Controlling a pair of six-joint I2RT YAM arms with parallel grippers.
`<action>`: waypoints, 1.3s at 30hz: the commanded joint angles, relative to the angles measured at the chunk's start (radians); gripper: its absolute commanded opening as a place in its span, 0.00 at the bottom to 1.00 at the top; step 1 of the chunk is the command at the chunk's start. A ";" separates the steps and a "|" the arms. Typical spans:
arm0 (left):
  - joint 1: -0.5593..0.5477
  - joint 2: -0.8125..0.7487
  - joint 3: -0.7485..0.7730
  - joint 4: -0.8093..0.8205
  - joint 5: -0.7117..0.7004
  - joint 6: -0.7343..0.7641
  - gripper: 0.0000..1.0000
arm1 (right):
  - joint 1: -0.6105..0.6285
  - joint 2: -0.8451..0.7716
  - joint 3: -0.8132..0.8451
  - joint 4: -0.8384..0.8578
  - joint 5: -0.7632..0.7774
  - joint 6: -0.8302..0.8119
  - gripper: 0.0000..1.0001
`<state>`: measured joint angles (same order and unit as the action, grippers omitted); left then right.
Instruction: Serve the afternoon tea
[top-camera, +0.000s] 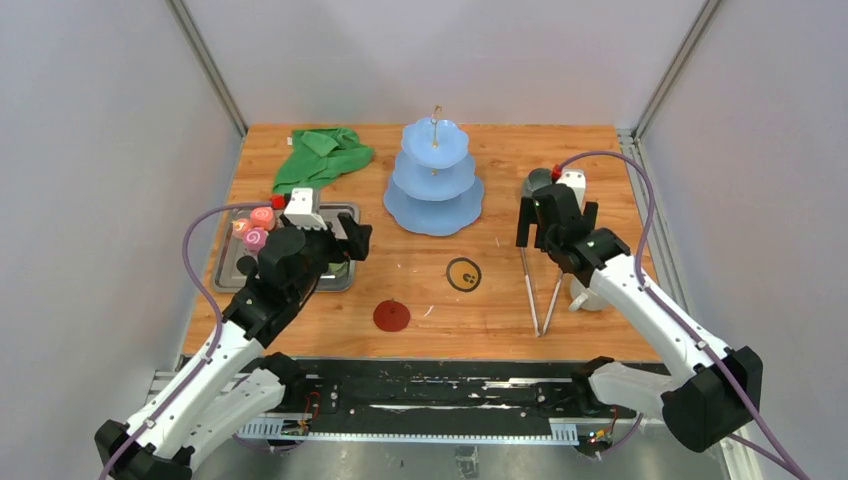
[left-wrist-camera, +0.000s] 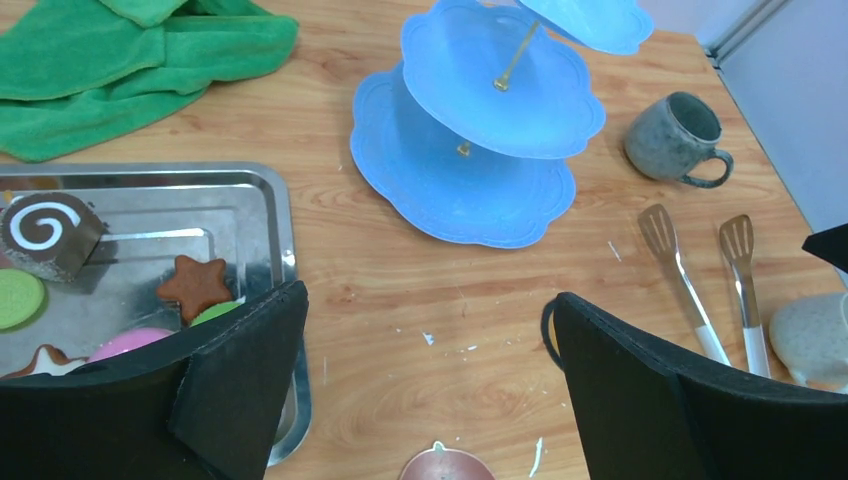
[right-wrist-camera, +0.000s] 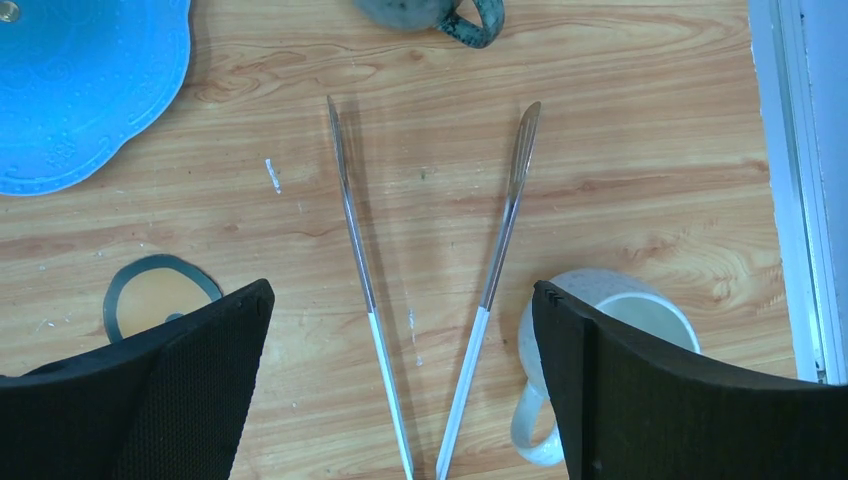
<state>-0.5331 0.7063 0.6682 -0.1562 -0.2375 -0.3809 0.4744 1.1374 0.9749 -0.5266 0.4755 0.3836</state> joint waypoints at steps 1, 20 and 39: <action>0.004 -0.017 -0.013 0.050 -0.038 0.005 0.98 | -0.010 -0.023 -0.015 0.020 0.029 0.033 1.00; 0.004 0.255 0.141 -0.181 -0.048 0.023 0.98 | -0.010 -0.023 -0.106 0.051 -0.202 0.027 0.97; 0.143 1.034 0.526 -0.273 -0.173 -0.072 0.58 | -0.010 -0.070 -0.153 0.066 -0.265 0.028 0.96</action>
<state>-0.4622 1.6608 1.1450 -0.4149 -0.4168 -0.4313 0.4744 1.0981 0.8379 -0.4683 0.2176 0.4225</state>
